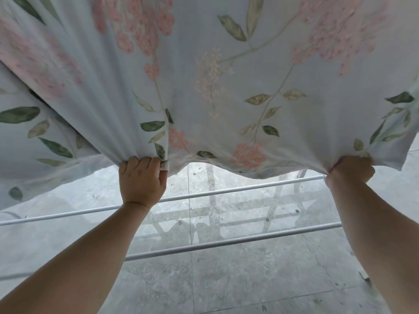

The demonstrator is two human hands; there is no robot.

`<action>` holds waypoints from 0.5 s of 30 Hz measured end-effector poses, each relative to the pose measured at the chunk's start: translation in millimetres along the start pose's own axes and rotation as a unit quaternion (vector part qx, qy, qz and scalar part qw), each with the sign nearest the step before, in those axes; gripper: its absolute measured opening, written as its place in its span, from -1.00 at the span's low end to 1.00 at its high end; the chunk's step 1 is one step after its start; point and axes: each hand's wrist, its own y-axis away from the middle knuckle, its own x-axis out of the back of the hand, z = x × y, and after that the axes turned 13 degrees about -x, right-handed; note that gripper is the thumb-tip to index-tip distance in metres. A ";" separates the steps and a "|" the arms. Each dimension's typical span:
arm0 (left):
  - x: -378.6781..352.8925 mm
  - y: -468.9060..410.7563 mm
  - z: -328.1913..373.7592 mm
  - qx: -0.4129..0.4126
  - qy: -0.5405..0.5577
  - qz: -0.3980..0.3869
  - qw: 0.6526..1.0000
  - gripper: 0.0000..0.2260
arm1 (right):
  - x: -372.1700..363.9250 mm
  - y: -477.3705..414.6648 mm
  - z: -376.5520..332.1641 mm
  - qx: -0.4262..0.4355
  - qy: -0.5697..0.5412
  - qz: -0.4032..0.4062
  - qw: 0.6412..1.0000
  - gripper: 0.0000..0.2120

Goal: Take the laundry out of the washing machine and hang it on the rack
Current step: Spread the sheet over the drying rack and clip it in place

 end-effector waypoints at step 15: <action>-4.9 8.9 32.8 0.016 0.079 0.004 0.997 -0.79 | -65.5 139.6 81.2 -0.228 0.045 -0.460 0.857 -0.85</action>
